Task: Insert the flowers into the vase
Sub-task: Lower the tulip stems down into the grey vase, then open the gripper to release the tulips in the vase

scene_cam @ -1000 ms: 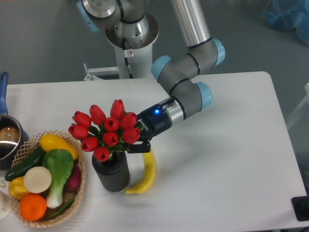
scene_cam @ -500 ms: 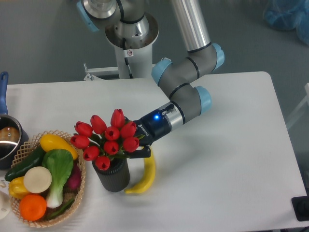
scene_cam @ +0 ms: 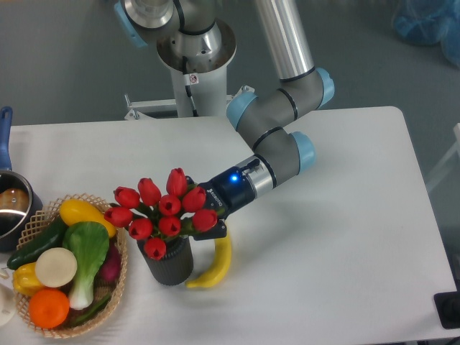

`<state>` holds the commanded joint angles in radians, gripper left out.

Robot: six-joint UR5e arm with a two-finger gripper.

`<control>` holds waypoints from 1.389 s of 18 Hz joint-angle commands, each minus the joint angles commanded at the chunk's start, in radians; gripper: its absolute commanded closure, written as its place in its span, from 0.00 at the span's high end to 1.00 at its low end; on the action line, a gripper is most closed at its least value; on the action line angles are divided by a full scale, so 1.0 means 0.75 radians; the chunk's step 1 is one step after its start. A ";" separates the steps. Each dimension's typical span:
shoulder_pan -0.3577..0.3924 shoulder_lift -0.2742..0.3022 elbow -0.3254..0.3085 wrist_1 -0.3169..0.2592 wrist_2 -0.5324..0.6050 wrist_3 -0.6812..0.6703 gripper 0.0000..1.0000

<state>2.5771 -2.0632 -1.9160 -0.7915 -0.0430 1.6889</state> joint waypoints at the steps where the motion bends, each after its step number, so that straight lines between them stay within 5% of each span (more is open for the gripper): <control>1: 0.002 0.000 0.000 0.000 0.000 0.002 0.44; 10: 0.000 0.010 -0.002 0.000 0.000 0.002 0.51; 15: -0.002 0.014 -0.004 0.000 0.002 0.002 0.68; 22: -0.016 0.041 -0.016 0.000 0.051 0.000 0.72; 25: -0.016 0.045 -0.014 0.000 0.059 0.000 0.91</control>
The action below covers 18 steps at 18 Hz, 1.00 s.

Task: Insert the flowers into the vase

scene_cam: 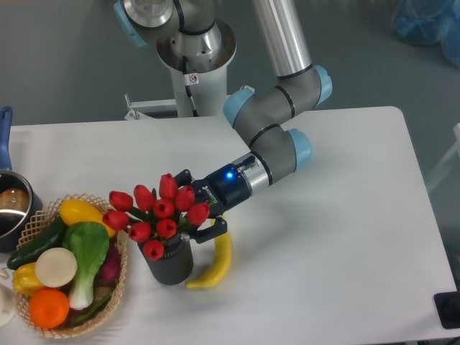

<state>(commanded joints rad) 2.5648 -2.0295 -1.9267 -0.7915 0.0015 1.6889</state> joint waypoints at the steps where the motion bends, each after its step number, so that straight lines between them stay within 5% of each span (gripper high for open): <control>1: 0.000 0.002 0.000 0.000 0.000 0.000 0.96; 9: 0.055 0.114 0.010 -0.002 0.257 -0.080 0.99; 13: 0.135 0.198 0.029 0.000 0.562 -0.127 0.99; 18: 0.249 0.256 0.153 -0.002 1.008 -0.255 0.99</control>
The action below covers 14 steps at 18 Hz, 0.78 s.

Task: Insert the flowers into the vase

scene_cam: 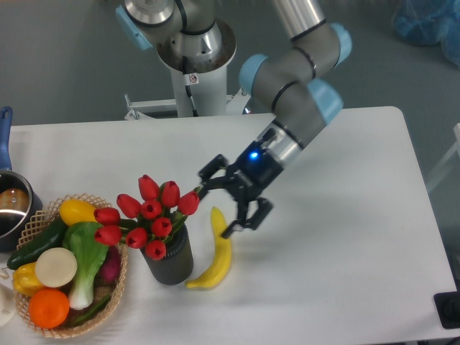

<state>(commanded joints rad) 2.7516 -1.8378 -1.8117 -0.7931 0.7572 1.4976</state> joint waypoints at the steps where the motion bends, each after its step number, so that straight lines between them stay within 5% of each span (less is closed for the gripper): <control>1: 0.047 0.016 0.002 0.004 0.041 -0.027 0.99; 7: 0.362 0.190 0.004 -0.020 0.217 -0.056 1.00; 11: 0.397 0.280 0.004 -0.125 0.564 -0.011 1.00; 14: 0.424 0.333 0.004 -0.204 0.688 0.099 1.00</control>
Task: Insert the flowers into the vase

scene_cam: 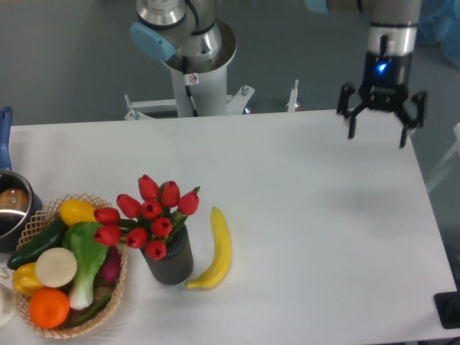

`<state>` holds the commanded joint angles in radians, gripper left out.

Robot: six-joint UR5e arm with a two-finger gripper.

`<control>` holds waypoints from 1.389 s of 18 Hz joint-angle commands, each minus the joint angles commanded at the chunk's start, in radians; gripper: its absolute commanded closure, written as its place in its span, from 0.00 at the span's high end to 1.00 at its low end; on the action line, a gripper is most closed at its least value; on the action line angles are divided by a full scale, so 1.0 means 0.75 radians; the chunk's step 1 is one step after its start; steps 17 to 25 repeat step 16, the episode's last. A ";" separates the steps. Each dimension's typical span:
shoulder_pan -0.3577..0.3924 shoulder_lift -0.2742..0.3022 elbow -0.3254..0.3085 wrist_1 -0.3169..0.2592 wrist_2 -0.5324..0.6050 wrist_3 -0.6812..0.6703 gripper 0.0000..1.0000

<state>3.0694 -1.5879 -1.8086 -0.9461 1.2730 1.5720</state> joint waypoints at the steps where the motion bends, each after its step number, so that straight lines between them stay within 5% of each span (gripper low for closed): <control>1: 0.022 0.021 0.000 -0.053 0.027 0.067 1.00; 4: 0.084 0.088 0.002 -0.200 0.119 0.223 1.00; 6: 0.119 0.115 -0.004 -0.232 0.127 0.248 1.00; 25: 0.137 0.117 -0.010 -0.225 0.115 0.254 1.00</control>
